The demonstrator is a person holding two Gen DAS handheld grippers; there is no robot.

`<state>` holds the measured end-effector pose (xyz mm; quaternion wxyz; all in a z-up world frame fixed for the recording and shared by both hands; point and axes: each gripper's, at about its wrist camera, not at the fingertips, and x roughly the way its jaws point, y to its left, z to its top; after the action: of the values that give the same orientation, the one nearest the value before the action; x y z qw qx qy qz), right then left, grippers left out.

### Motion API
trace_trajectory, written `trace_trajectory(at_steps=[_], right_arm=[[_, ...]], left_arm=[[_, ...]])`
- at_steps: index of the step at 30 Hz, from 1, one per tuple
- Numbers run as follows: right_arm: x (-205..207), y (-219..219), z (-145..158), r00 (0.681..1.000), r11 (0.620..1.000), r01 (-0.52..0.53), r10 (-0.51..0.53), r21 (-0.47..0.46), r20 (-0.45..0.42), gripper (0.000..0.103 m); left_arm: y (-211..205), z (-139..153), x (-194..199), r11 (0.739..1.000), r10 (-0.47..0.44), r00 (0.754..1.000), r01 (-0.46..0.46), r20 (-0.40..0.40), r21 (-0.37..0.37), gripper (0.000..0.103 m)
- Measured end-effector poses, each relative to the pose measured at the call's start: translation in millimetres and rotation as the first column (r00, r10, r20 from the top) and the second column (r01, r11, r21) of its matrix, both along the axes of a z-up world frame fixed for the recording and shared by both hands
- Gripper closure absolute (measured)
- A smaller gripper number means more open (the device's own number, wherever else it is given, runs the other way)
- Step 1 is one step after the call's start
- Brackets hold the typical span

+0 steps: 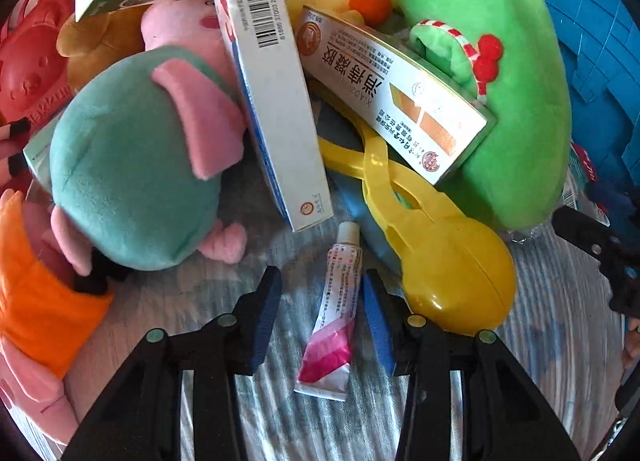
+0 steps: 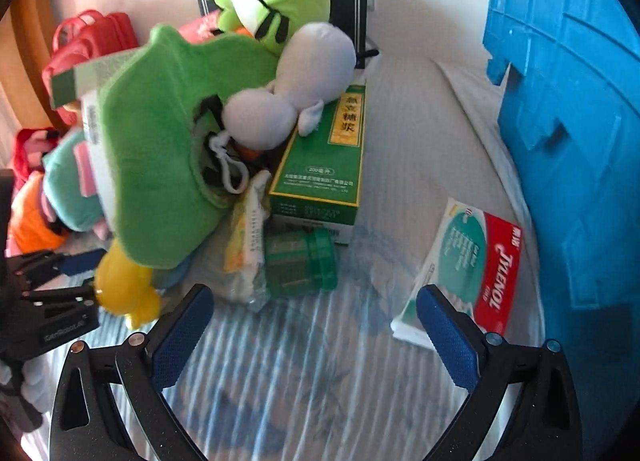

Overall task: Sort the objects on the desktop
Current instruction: 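Grasp the toothpaste tube with the left tool while the right tool grasps the snack bag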

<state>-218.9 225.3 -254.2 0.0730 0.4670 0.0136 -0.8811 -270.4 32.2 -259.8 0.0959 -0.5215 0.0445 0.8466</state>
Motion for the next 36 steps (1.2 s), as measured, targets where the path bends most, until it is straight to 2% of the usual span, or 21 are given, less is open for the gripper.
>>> trace_trajectory(at_steps=[2, 5, 9, 10, 11, 12, 14, 17, 19, 21, 28, 30, 31, 33, 36], right_arm=[[-3.7, -2.2, -6.0, 1.000, 1.000, -0.005, 0.005, 0.013, 0.011, 0.023], [-5.8, -5.9, -12.7, 1.000, 0.999, -0.019, 0.019, 0.033, 0.009, 0.023], [-6.3, -7.9, -17.9, 1.000, 0.999, -0.025, 0.026, 0.044, -0.001, 0.024], [-6.2, -7.8, -18.3, 1.000, 0.999, -0.022, 0.022, 0.041, 0.004, 0.029], [-5.5, -7.8, -17.8, 1.000, 0.999, -0.023, 0.023, 0.030, 0.009, 0.047], [-3.5, -8.5, -15.8, 1.000, 0.999, -0.025, 0.025, 0.022, 0.014, 0.052], [2.2, -11.4, -10.5, 0.999, 0.999, -0.043, 0.043, 0.028, 0.009, 0.051], [11.0, -10.4, 2.0, 0.999, 0.999, -0.035, 0.036, 0.016, -0.019, 0.040], [13.6, -11.0, 13.8, 0.998, 0.999, -0.037, 0.038, 0.009, -0.049, 0.040], [11.0, -14.6, 18.0, 0.997, 0.999, -0.050, 0.051, 0.009, -0.049, 0.049], [-0.7, -28.3, 3.9, 0.999, 0.999, -0.052, 0.052, 0.008, 0.010, 0.064], [-3.2, -30.2, -0.9, 0.998, 0.999, -0.050, 0.049, 0.017, 0.026, 0.087], [-4.0, -30.6, -3.0, 0.998, 0.999, -0.046, 0.045, 0.024, 0.032, 0.091], [-3.6, -28.4, -3.5, 0.998, 0.999, -0.048, 0.048, -0.009, 0.034, 0.096], [1.0, -27.8, 3.5, 0.997, 0.997, -0.067, 0.068, -0.040, 0.023, 0.097]], left_arm=[[-3.1, 0.9, 1.1, 1.000, 0.013, 1.000, -0.013, -0.003, 0.011, 0.072], [-8.6, 1.8, 3.8, 0.999, 0.033, 0.999, -0.032, -0.009, 0.026, 0.082], [-11.7, 3.4, 7.3, 0.998, 0.049, 0.999, -0.049, 0.002, 0.040, 0.085], [-12.1, 3.9, 8.7, 0.998, 0.053, 0.999, -0.054, 0.006, 0.044, 0.085], [-12.3, 4.3, 10.1, 0.997, 0.056, 0.998, -0.056, 0.009, 0.046, 0.085], [-12.3, 4.7, 12.0, 0.997, 0.058, 0.998, -0.058, 0.011, 0.047, 0.085], [-12.3, 5.4, 15.4, 0.997, 0.060, 0.998, -0.060, 0.013, 0.048, 0.085], [-12.9, 6.8, 17.5, 0.996, 0.069, 0.997, -0.070, 0.022, 0.056, 0.085], [-13.1, 8.5, 16.0, 0.994, 0.078, 0.997, -0.080, 0.029, 0.070, 0.085], [-11.1, 12.3, 14.4, 0.994, 0.081, 0.996, -0.083, 0.022, 0.073, 0.085], [1.2, 22.2, 6.6, 0.995, 0.064, 0.998, -0.064, 0.006, 0.078, 0.085], [5.0, 22.8, 5.5, 0.995, 0.058, 0.998, -0.059, 0.004, 0.075, 0.085], [6.3, 23.2, 5.0, 0.996, 0.058, 0.998, -0.058, 0.002, 0.072, 0.085], [7.9, 25.8, 4.7, 0.996, 0.056, 0.998, -0.056, -0.003, 0.074, 0.085], [8.8, 35.7, 6.7, 0.995, 0.059, 0.998, -0.057, -0.024, 0.077, 0.085]])
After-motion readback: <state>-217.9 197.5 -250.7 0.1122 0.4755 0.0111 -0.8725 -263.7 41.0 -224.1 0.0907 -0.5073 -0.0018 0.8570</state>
